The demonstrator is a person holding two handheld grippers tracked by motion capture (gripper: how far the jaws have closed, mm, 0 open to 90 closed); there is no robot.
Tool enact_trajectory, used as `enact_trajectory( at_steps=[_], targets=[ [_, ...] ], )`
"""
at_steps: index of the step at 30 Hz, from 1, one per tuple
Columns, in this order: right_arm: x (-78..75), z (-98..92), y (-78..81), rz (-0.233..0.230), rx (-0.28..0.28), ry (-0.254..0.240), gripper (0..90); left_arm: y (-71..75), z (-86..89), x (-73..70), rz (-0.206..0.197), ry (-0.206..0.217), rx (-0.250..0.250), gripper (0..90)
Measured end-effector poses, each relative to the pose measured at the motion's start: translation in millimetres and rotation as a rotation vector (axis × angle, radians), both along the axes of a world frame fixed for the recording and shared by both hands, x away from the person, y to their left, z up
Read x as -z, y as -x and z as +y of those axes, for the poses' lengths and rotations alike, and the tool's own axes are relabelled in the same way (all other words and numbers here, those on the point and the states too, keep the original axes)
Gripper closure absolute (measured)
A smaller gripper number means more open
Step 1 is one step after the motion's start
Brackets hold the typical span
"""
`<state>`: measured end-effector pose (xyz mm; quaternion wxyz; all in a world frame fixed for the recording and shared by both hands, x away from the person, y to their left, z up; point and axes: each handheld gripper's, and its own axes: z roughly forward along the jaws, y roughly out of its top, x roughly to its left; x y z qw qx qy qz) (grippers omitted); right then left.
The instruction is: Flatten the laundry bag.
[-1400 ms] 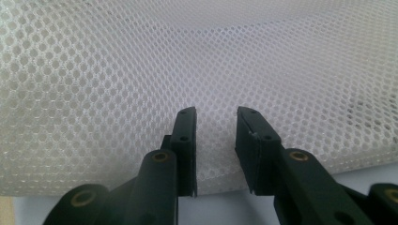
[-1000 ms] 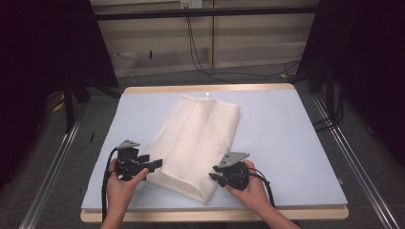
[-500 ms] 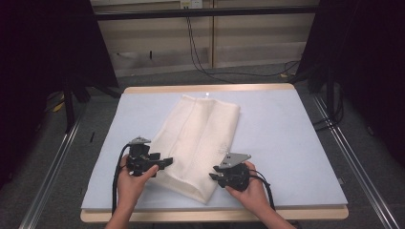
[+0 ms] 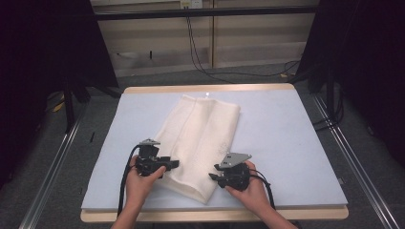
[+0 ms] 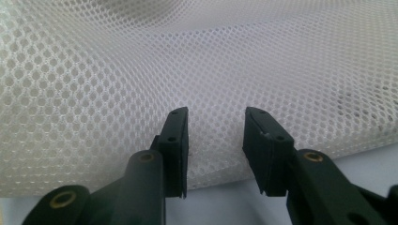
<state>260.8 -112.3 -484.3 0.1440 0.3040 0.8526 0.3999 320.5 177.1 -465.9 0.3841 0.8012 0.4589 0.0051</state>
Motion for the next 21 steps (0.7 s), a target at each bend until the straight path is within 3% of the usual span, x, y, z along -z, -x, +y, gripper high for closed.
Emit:
enact_trajectory(
  at_steps=[3,5,8,13,16,19,21],
  targets=[
    [0.6,-0.7,0.0,-0.001,0.011,-0.008,56.3,0.2,-3.1,-0.3,-0.009,-0.028,0.008,65.9],
    [0.7,-1.5,-1.0,-0.007,0.018,-0.006,49.7,1.2,-3.2,-1.2,-0.014,-0.033,0.002,73.5],
    [1.1,-2.0,-1.7,-0.003,0.027,-0.010,49.0,3.9,-2.6,-3.6,-0.023,-0.029,0.005,85.1],
    [-0.8,-1.7,-2.0,0.001,0.033,0.005,44.2,11.6,-12.5,-12.6,-0.071,-0.039,0.025,86.5],
    [-1.8,-4.0,-3.3,0.013,0.047,0.004,41.2,14.6,-19.3,-15.5,-0.094,-0.019,0.028,86.9],
    [-2.9,-5.9,-3.5,0.015,0.056,0.008,38.3,16.3,-27.6,-18.2,-0.119,-0.035,0.080,87.2],
    [-5.4,-8.7,-4.5,0.019,0.068,0.015,36.2,17.6,-35.4,-17.9,-0.127,-0.019,0.082,87.4]
  ],
)
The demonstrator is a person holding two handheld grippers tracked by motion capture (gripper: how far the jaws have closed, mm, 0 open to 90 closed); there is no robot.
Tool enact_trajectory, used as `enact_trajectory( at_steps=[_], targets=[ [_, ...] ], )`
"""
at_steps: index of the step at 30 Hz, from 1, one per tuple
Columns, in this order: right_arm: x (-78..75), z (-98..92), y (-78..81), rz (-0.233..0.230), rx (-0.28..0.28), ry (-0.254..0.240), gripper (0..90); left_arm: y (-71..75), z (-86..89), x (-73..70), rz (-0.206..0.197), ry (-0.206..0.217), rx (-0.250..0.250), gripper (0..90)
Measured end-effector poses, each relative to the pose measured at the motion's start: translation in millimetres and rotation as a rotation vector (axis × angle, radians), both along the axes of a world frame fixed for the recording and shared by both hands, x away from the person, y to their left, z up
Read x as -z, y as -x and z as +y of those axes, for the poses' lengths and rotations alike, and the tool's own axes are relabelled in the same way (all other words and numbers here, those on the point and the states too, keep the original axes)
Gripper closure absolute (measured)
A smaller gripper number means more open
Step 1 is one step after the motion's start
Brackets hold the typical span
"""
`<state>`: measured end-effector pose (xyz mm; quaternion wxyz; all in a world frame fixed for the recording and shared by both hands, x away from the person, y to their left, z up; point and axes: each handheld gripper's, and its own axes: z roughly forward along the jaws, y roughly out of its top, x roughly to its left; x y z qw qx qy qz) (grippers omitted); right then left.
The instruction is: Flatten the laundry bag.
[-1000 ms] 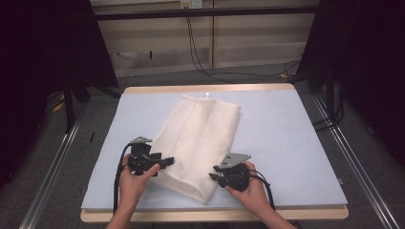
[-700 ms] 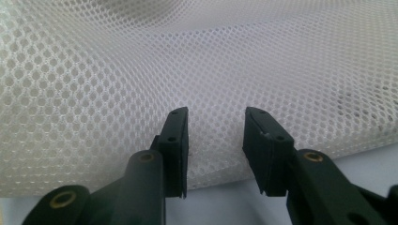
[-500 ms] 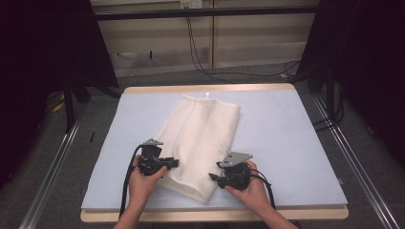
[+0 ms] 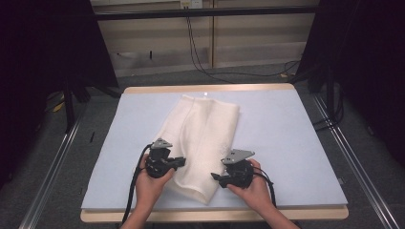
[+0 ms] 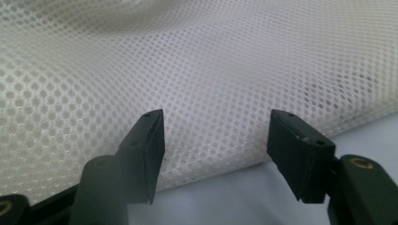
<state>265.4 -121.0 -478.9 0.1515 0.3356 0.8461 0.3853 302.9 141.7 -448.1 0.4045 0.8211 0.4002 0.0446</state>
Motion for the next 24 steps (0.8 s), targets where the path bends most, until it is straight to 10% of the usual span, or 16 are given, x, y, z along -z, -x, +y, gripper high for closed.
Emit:
enact_trajectory(
  at_steps=[15,24],
  targets=[
    [-20.8,-42.6,-9.9,-0.009,0.154,-0.055,35.0,7.8,-37.4,-1.6,-0.043,0.009,0.104,87.9],
    [-31.3,-34.0,-15.5,-0.007,0.162,-0.104,35.4,17.1,-56.6,6.7,-0.072,-0.012,0.143,87.7]
  ],
)
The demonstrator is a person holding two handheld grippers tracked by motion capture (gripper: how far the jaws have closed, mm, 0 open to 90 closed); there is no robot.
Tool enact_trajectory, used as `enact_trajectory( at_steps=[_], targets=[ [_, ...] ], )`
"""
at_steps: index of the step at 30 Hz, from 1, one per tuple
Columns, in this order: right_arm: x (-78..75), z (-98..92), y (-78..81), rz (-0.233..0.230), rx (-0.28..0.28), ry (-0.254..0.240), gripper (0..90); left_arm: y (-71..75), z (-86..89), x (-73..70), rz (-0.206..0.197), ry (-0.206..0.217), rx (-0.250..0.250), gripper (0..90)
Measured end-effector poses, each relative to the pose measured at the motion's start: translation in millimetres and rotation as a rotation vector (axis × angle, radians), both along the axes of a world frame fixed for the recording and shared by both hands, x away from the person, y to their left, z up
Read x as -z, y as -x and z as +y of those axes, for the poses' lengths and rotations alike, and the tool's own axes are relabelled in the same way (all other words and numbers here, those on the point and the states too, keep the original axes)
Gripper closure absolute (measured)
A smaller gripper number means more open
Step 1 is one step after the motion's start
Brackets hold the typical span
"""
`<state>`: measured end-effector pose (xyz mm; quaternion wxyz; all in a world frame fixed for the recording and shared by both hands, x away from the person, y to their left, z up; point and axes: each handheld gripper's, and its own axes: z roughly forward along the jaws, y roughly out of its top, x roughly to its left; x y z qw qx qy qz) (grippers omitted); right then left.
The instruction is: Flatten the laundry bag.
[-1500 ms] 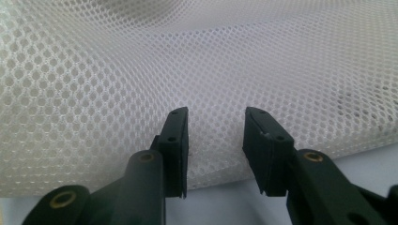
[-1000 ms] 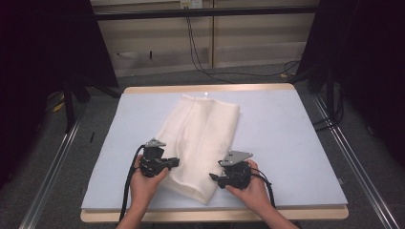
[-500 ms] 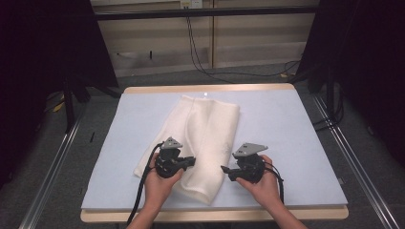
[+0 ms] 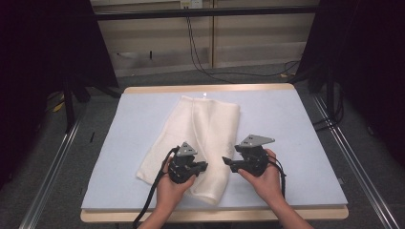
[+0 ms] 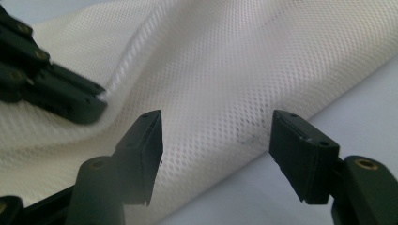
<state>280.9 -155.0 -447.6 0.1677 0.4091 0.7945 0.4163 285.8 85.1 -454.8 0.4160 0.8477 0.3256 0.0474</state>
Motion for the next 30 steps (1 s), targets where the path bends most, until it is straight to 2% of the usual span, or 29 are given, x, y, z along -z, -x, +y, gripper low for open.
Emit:
enact_trajectory(
  at_steps=[3,7,12,15,18,20,22,25,27,30],
  targets=[
    [-4.5,8.8,-6.1,0.020,-0.008,-0.029,39.1,1.5,-2.7,1.1,-0.009,-0.009,0.015,87.5],
    [-7.3,21.2,-12.2,0.012,-0.025,-0.035,48.5,2.9,-3.0,2.0,-0.016,-0.018,0.017,87.4],
    [-9.5,35.7,-19.0,0.048,-0.053,-0.075,53.3,3.6,-4.4,4.2,-0.021,-0.016,0.022,87.4],
    [-7.8,44.1,-21.7,0.072,-0.054,-0.060,55.3,4.0,-3.7,3.1,-0.017,-0.015,0.022,87.3],
    [-3.7,49.2,-24.6,0.092,-0.065,-0.081,58.3,4.8,-4.2,2.8,-0.019,-0.018,0.024,87.3],
    [-1.2,52.8,-26.1,0.108,-0.073,-0.082,63.3,5.8,-5.5,3.1,-0.018,-0.003,0.018,87.3],
    [1.3,55.6,-27.9,0.128,-0.086,-0.090,71.1,5.8,-5.2,3.3,-0.018,-0.005,0.020,87.1],
    [3.3,56.9,-29.6,0.150,-0.103,-0.080,85.8,5.4,-3.5,2.9,-0.015,-0.005,0.026,86.5],
    [3.3,54.4,-29.9,0.151,-0.106,-0.081,86.9,5.8,-2.4,3.1,-0.021,0.031,0.015,85.0],
    [4.2,43.3,-29.4,0.147,-0.097,-0.086,87.4,4.4,4.6,0.3,-0.023,0.063,0.003,76.3]
  ],
)
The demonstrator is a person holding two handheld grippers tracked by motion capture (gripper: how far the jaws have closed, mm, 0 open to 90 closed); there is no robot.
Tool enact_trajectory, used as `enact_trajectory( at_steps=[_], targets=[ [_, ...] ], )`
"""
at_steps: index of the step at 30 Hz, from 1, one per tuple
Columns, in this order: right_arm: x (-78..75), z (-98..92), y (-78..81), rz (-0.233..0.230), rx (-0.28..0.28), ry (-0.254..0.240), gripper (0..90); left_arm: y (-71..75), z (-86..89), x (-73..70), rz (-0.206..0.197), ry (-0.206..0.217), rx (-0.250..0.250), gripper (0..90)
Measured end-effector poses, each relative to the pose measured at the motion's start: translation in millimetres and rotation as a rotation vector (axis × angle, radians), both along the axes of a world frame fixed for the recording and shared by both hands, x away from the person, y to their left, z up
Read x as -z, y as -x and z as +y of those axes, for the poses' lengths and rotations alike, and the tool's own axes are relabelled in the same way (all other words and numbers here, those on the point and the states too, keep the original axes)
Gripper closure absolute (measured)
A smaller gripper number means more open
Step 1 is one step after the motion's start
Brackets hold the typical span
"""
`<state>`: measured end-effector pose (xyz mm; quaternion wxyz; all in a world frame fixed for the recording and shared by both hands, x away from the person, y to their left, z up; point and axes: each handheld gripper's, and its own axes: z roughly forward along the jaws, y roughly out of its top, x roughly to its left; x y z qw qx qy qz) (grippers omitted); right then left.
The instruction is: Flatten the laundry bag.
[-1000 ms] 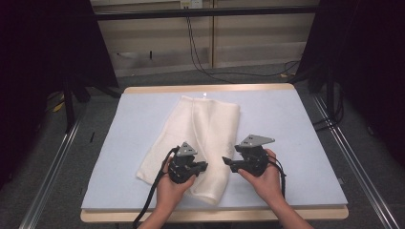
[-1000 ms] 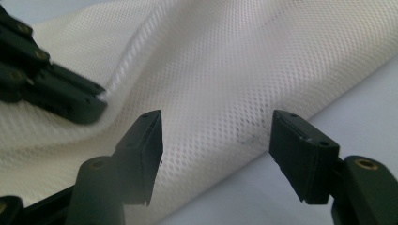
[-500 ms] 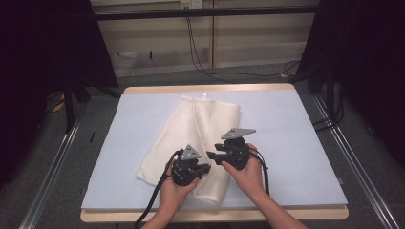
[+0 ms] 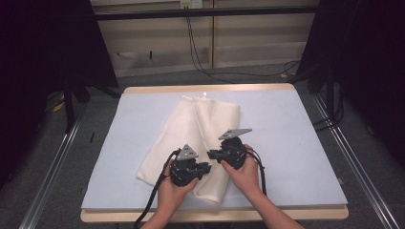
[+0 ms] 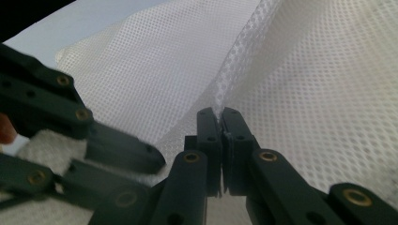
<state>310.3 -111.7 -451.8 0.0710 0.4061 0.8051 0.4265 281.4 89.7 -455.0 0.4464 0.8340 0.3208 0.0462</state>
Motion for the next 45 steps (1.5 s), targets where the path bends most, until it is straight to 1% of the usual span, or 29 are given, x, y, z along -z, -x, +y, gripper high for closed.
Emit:
enact_trajectory(
  at_steps=[3,4,6,7,8,11,12,14,15,16,19,20,21,23,24,26,27,29,30,31,32,33,34,35,37,38,39,41,45],
  targets=[
    [0.7,-13.9,2.1,0.015,0.012,-0.018,87.5,-1.9,5.3,-1.8,0.026,0.036,-0.015,69.7],
    [0.2,-18.0,3.2,0.016,0.019,-0.014,87.5,-2.2,6.3,-2.3,0.031,0.037,-0.012,68.2],
    [-0.5,-24.9,5.1,0.007,0.017,-0.018,87.5,-2.4,8.6,-2.8,0.049,0.049,-0.021,64.7],
    [-1.3,-28.9,6.8,0.002,0.022,-0.013,87.6,-2.8,9.6,-2.6,0.057,0.050,-0.026,60.6],
    [-1.6,-31.8,7.9,0.000,0.022,-0.008,87.6,-3.2,11.1,-2.2,0.058,0.055,-0.037,58.5],
    [-0.6,-42.3,10.7,0.005,0.022,-0.024,87.8,-4.9,13.9,-2.4,0.090,0.086,-0.042,54.5],
    [0.3,-45.9,11.9,0.008,0.027,-0.031,87.9,-5.1,14.2,-3.2,0.095,0.080,-0.042,52.0],
    [1.8,-49.6,13.5,0.000,0.036,-0.023,87.9,-5.8,13.9,-3.0,0.104,0.078,-0.036,46.1],
    [3.1,-51.2,14.2,0.001,0.040,-0.024,87.8,-5.8,13.0,-2.5,0.117,0.083,-0.043,42.5],
    [4.6,-52.6,14.1,0.005,0.037,-0.029,87.8,-6.5,13.3,-1.8,0.117,0.073,-0.045,40.1],
    [6.4,-52.9,13.6,0.006,0.049,-0.026,87.8,-9.0,16.1,-2.7,0.147,0.076,-0.039,32.2],
    [7.1,-53.0,12.9,0.006,0.050,-0.013,87.8,-9.0,16.7,-3.2,0.150,0.086,-0.052,30.6],
    [7.7,-53.2,12.4,0.006,0.052,-0.006,87.8,-9.7,18.8,-3.8,0.145,0.079,-0.053,29.2],
    [9.4,-54.6,11.3,0.007,0.059,0.004,87.8,-11.6,23.9,-4.2,0.141,0.069,-0.080,25.7],
    [10.1,-56.0,10.9,0.007,0.060,-0.003,87.8,-12.4,25.7,-4.0,0.144,0.059,-0.085,24.5],
    [9.8,-57.9,10.8,0.000,0.070,-0.019,87.8,-14.0,29.8,-2.7,0.159,0.076,-0.099,23.2],
    [9.3,-58.6,10.4,0.002,0.067,-0.023,87.8,-14.8,31.8,-2.7,0.155,0.065,-0.090,22.8],
    [7.9,-59.3,11.1,-0.006,0.071,-0.014,87.8,-14.6,33.7,-3.9,0.159,0.087,-0.101,21.7],
    [7.8,-59.2,11.2,-0.004,0.068,-0.011,87.8,-15.1,35.3,-5.1,0.156,0.089,-0.096,21.7],
    [8.3,-58.7,11.2,-0.007,0.064,-0.003,87.8,-15.1,36.9,-6.9,0.151,0.086,-0.101,21.7],
    [8.7,-58.3,11.8,-0.008,0.069,0.022,87.8,-15.7,39.3,-8.1,0.150,0.081,-0.094,21.8],
    [10.1,-58.3,11.4,-0.012,0.063,0.030,87.8,-16.0,41.2,-8.9,0.151,0.086,-0.097,21.7],
    [11.4,-58.6,11.6,-0.004,0.066,0.026,87.8,-15.9,42.5,-9.5,0.148,0.081,-0.103,21.7],
    [12.2,-58.8,11.7,-0.001,0.073,0.033,87.8,-16.1,44.4,-10.0,0.138,0.058,-0.106,21.7],
    [14.0,-61.0,11.1,-0.002,0.074,0.044,87.8,-16.9,46.4,-7.9,0.146,0.040,-0.110,20.6],
    [14.3,-62.4,10.9,-0.004,0.074,0.036,87.8,-18.5,48.6,-5.7,0.157,0.015,-0.101,19.9],
    [14.1,-64.5,10.8,0.001,0.080,0.023,87.8,-18.7,49.1,-3.6,0.160,0.008,-0.112,19.4],
    [12.6,-67.6,10.9,-0.001,0.085,0.022,87.8,-19.2,50.8,-0.7,0.147,-0.032,-0.115,19.4],
    [10.3,-73.9,12.6,-0.006,0.087,0.021,87.7,-19.7,52.2,7.4,0.133,-0.063,-0.111,19.6]
  ],
)
